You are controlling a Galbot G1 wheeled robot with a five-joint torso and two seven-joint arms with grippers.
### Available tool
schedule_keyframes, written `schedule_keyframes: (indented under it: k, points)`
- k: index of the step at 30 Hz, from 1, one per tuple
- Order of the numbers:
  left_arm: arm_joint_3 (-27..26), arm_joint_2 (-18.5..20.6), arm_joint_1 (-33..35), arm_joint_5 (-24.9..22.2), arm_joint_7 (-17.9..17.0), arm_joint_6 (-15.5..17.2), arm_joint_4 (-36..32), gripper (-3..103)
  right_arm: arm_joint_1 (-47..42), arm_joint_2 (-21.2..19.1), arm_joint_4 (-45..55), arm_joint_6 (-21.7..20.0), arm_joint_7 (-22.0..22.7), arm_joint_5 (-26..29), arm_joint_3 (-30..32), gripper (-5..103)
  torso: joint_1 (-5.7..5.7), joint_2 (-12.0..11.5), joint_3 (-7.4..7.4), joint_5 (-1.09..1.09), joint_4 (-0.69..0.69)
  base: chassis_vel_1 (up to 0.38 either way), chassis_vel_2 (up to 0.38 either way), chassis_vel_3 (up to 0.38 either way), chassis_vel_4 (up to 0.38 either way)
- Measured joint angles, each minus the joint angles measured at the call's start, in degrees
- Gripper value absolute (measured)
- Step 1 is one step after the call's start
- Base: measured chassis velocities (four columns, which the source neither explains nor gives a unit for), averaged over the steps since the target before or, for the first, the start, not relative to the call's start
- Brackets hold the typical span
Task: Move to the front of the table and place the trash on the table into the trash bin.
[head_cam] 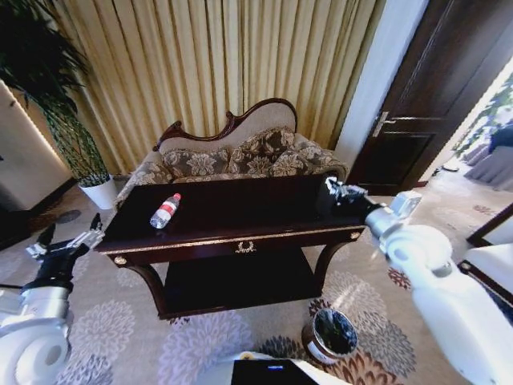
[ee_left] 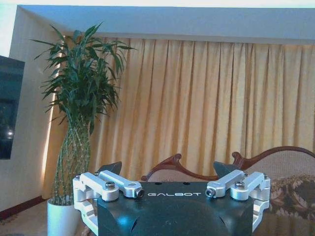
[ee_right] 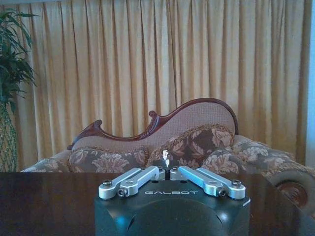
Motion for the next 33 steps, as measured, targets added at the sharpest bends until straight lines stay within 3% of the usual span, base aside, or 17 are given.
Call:
schedule_keyframes:
  k: [9,19,33]
  points:
    - [-0.7,0.55,0.12,-0.09,0.03,-0.01,0.6,100,0.33,1.96,-0.38,0.28,0.0,-1.47,-1.0,0,-0.02,0.02,-0.01,0.0,0.0,0.303,-0.298,-0.299,0.293]
    - [-1.07,0.12,1.11,0.1,0.1,-0.09,0.73,100,-0.47,6.29,-4.95,1.7,-0.01,-8.15,-6.38,0,-0.09,0.07,-0.04,0.0,-0.03,0.22,-0.23,-0.238,0.237]
    - [-0.93,-0.88,1.83,1.22,0.42,-0.15,0.89,100,9.04,10.31,-32.64,5.16,-0.01,-16.23,-16.41,0,0.02,-0.02,0.01,-0.01,0.0,-0.019,0.021,0.018,-0.011]
